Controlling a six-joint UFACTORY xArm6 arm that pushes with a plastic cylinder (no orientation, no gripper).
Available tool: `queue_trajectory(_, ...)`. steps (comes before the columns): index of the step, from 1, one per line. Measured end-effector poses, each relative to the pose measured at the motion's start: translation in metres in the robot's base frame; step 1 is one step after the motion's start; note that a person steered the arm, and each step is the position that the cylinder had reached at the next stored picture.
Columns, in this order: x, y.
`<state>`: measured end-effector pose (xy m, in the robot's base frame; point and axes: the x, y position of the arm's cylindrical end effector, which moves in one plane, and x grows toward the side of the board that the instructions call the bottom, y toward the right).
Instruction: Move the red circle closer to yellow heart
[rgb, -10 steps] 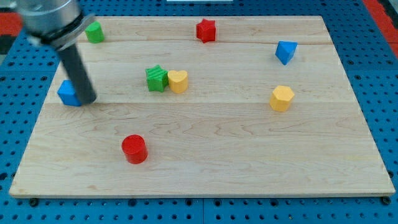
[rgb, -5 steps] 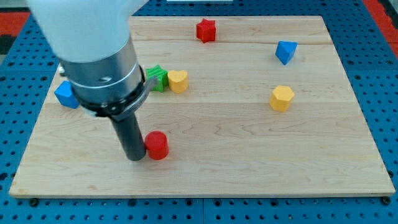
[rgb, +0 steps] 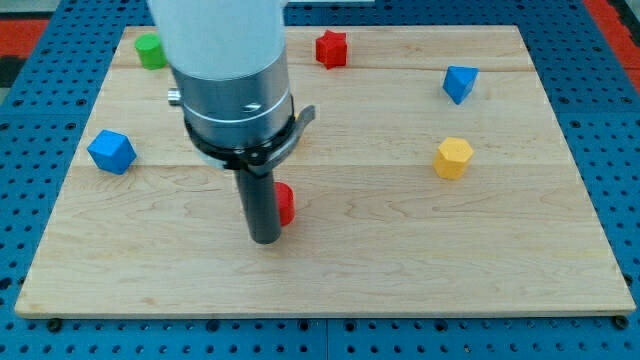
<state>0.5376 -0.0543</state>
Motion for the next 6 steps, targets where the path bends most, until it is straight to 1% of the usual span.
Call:
queue_trajectory(1, -0.001, 0.013)
queue_trajectory(2, -0.012, 0.013)
queue_trajectory(5, -0.076, 0.010)
queue_trajectory(6, -0.081, 0.010)
